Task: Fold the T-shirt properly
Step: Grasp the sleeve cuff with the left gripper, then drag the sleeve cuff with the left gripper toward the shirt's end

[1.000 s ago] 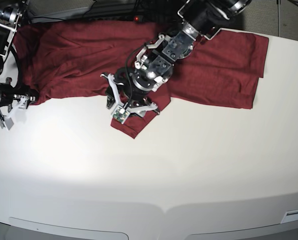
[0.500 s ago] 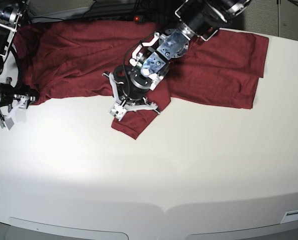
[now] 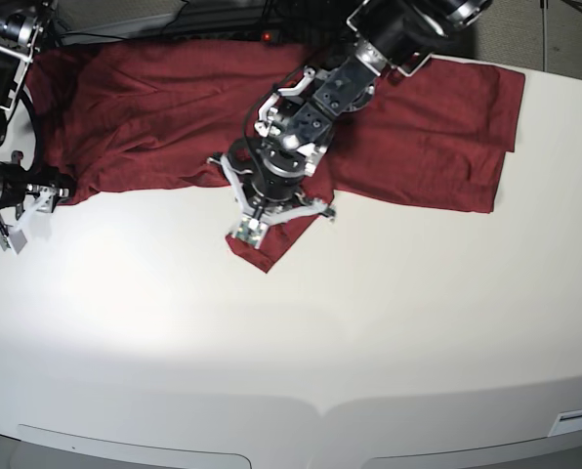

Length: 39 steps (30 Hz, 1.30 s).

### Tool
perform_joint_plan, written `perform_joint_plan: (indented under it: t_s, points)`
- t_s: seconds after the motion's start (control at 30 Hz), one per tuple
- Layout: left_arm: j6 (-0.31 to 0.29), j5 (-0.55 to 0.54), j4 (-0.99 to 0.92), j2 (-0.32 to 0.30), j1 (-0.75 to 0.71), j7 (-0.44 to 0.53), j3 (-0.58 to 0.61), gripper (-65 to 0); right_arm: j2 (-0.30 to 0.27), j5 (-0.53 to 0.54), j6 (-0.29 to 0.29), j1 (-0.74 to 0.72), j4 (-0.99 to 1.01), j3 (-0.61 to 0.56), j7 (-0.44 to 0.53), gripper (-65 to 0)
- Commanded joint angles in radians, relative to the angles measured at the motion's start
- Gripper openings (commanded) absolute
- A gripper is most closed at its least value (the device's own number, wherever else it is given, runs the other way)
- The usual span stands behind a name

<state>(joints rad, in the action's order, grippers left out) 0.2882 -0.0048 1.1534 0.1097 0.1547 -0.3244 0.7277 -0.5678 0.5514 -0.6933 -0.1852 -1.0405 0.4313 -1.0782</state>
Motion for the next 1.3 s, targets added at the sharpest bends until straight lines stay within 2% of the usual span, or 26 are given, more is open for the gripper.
perform_joint_plan:
  t_s: [0.0,0.23,0.4,0.53,0.63,0.83,0.97,1.07,1.27]
  points:
    - [0.013,0.012,0.065,0.007,0.022,0.031,0.0,-65.0,-0.025,0.009,-0.005,-0.019,-0.013,0.004,0.006,-33.5]
    - [0.039,0.013,0.411,-0.134,-0.092,-0.019,-0.002,-65.0,-0.025,0.009,-0.005,-0.02,-0.013,0.004,0.027,-33.5]
    - [0.141,0.02,0.577,-0.262,-0.229,-0.019,-0.002,-65.0,-0.025,0.009,-0.005,-0.02,-0.013,0.004,0.048,-33.5]
    - [0.225,0.134,0.653,-0.325,-0.341,-0.012,-0.003,-65.0,-0.025,0.009,-0.005,-0.02,-0.013,0.004,0.054,-33.5]
    - [0.263,0.185,0.679,-0.341,-0.403,-0.013,-0.026,-65.0,-0.025,0.009,-0.005,-0.02,-0.013,0.004,0.054,-33.5]
    - [0.262,0.247,0.679,-0.341,-0.529,-0.014,-0.157,-65.0,-0.025,0.009,-0.005,-0.019,-0.013,0.004,0.054,-33.5]
    - [0.262,0.251,0.679,-0.341,-0.595,-0.009,-0.256,-65.0,-0.025,0.009,-0.005,-0.02,-0.013,0.004,0.055,-33.5]
    - [0.261,0.251,0.679,-0.341,-0.631,0.031,-0.315,-65.0,-0.025,0.009,-0.005,-0.02,-0.013,0.004,0.06,-33.5]
    - [0.231,0.25,0.679,-0.341,-0.64,-0.005,-0.354,-65.0,-0.025,0.009,-0.005,-0.02,-0.013,0.004,0.068,-33.5]
